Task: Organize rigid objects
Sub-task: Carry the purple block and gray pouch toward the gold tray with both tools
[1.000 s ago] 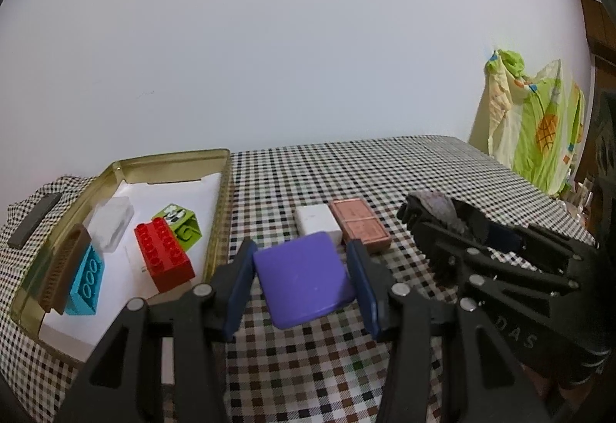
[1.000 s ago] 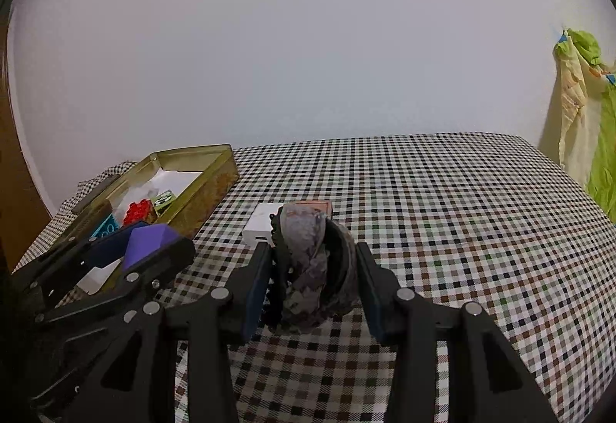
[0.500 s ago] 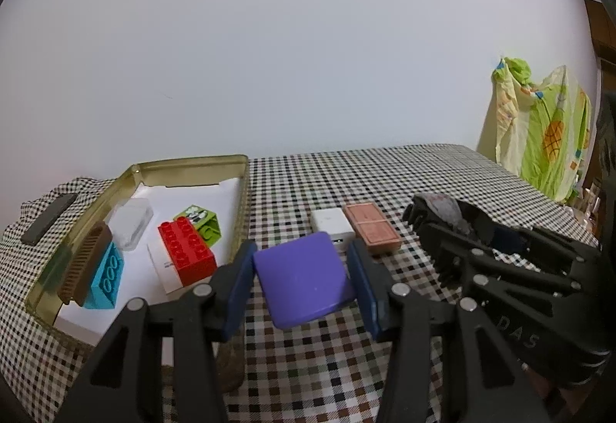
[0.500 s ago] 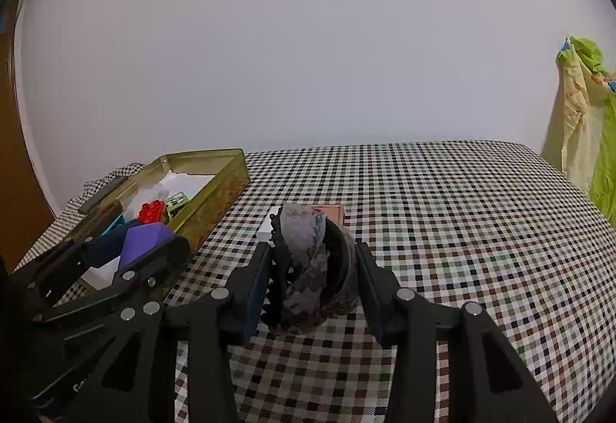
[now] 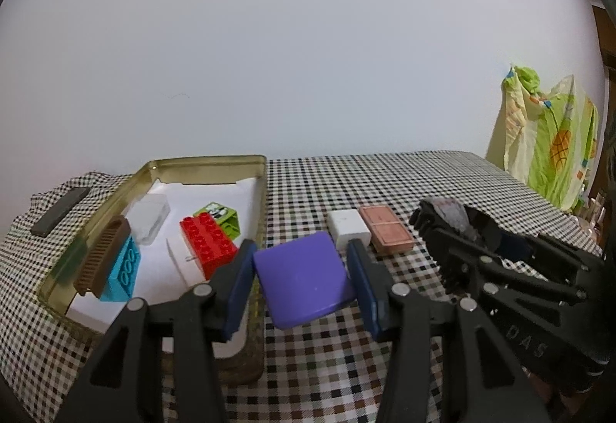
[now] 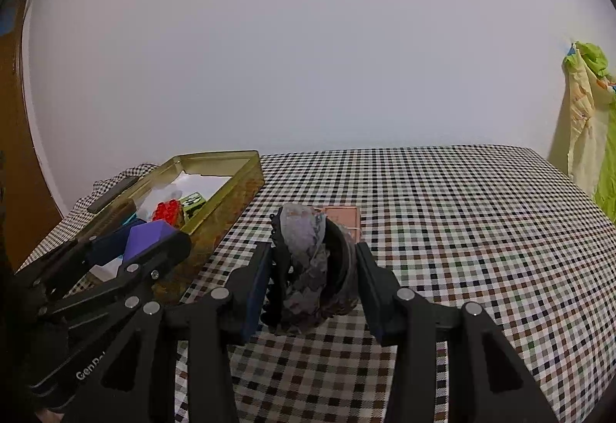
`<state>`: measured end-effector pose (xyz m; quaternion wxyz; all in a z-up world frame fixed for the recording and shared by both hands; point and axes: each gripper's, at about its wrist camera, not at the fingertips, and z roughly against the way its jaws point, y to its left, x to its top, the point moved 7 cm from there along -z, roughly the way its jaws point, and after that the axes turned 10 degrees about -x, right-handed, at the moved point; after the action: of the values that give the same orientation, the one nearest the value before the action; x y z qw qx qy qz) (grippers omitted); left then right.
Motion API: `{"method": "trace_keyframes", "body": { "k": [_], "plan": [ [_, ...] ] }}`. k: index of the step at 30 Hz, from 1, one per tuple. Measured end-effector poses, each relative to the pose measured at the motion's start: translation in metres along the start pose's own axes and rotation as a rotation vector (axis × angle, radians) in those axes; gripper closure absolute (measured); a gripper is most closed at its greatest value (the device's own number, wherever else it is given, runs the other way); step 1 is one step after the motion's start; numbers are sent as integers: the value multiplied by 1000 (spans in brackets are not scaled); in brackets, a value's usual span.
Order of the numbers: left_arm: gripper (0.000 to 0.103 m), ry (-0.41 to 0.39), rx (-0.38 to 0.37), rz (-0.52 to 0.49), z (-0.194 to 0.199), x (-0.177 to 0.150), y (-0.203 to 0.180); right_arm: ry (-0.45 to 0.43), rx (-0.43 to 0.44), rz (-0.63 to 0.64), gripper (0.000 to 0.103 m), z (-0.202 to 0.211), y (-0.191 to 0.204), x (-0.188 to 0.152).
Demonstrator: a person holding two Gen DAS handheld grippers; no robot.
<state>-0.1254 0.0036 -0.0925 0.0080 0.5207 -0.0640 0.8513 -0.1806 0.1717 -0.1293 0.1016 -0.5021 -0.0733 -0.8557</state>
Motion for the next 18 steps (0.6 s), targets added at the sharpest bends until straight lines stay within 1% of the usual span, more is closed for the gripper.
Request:
{"method": "trace_keyframes", "body": {
  "k": [18],
  "plan": [
    [55, -14, 27, 33, 13, -3, 19, -15, 39, 20, 57, 9, 17, -4]
  ]
}}
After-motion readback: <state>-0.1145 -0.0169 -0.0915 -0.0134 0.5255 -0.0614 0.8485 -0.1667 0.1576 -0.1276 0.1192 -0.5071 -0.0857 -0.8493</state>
